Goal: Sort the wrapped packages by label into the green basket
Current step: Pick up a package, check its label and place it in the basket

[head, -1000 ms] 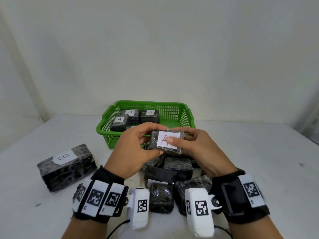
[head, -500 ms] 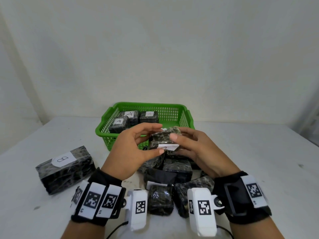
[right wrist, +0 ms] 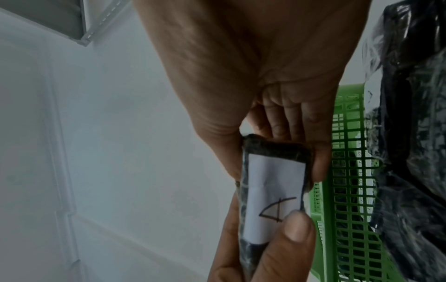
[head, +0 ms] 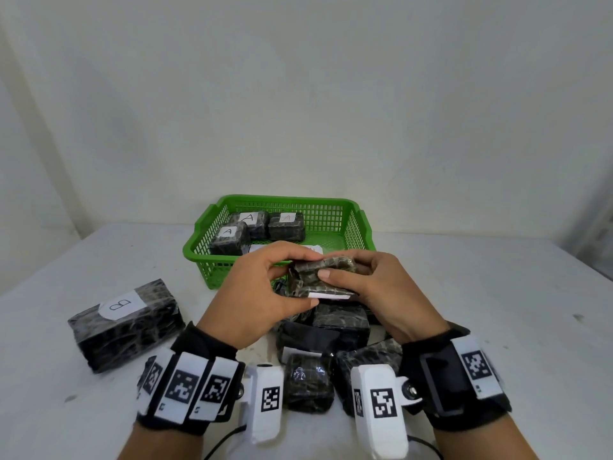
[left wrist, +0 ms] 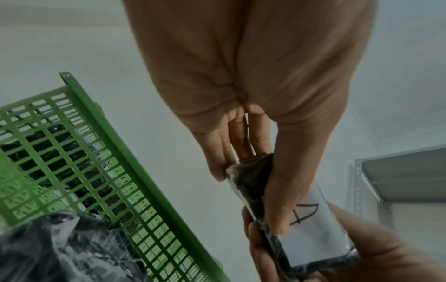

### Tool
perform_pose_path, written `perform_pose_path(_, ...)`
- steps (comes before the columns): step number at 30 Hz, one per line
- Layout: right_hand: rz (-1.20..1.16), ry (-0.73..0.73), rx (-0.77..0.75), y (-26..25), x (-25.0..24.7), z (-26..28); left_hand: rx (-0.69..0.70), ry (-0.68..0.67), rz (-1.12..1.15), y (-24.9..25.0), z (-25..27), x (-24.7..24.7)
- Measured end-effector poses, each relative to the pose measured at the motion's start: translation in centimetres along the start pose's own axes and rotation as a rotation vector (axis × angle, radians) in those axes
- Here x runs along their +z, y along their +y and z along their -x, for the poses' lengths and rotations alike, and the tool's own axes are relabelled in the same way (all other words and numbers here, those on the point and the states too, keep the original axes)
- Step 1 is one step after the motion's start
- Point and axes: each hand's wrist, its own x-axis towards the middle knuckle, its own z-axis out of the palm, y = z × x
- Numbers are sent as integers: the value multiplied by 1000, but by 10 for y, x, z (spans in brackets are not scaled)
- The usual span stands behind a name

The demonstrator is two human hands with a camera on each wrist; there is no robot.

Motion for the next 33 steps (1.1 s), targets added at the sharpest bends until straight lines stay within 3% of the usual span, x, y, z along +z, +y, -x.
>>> perform_pose_path(6, -140, -84, 80, -2, -5, -1, -8, 89, 15, 0, 0, -4)
perform_pose_path(17, -55, -27, -84, -7, -8, 2, -25, -1, 12, -1, 0, -2)
perform_pose_path(24, 10, -111, -232, -11, -9, 7, -106, 21, -9, -4, 0, 0)
perform_pose_path(29, -138, -176, -46, -11, 1, 7, -101, 109, 90, -2, -1, 1)
perform_pose_path(33, -185, -215, 32, -8, 5, 5, -87, 62, 85, -3, 0, 3)
